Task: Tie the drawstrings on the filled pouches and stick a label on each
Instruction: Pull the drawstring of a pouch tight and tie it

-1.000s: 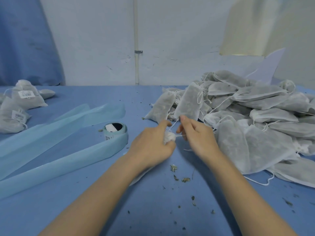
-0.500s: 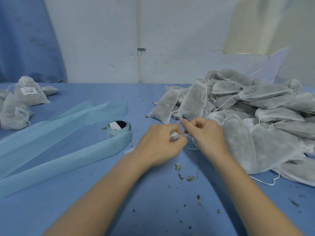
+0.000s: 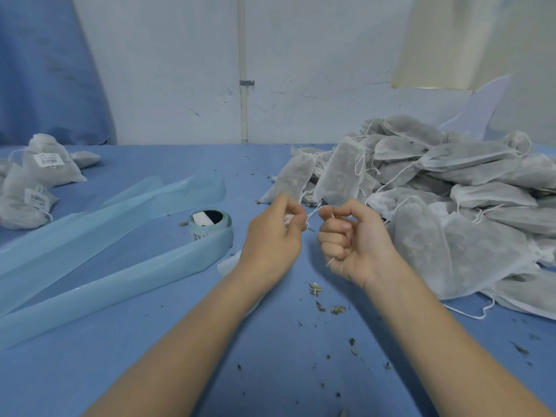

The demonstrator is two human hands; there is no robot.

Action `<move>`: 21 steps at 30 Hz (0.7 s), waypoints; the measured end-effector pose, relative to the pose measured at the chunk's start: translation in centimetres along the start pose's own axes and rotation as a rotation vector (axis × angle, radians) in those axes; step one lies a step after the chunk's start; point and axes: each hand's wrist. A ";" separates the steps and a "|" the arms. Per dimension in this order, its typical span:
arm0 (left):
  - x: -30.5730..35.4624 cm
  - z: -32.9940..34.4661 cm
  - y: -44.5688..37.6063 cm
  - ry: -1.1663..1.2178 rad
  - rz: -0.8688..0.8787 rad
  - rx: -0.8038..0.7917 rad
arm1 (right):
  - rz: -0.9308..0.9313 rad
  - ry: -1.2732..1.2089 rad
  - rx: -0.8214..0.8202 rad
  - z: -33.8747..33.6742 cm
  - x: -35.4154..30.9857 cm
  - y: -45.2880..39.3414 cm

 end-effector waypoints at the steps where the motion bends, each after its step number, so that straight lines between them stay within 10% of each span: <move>1: 0.0 0.0 0.1 0.015 0.004 0.017 | -0.027 -0.037 -0.012 0.1 0.1 0.0; 11: 0.5 -0.3 0.0 0.188 -0.054 0.104 | -0.215 0.292 -0.136 0.8 1.6 -0.4; 21: 0.0 -0.1 -0.2 0.047 -0.078 0.177 | -0.464 1.027 0.113 1.4 1.7 0.5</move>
Point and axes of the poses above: each hand's wrist, its own y-axis away from the middle knuckle, its own z-axis out of the palm, x = y × z, and after that the axes turned 7 degrees about y, right-handed
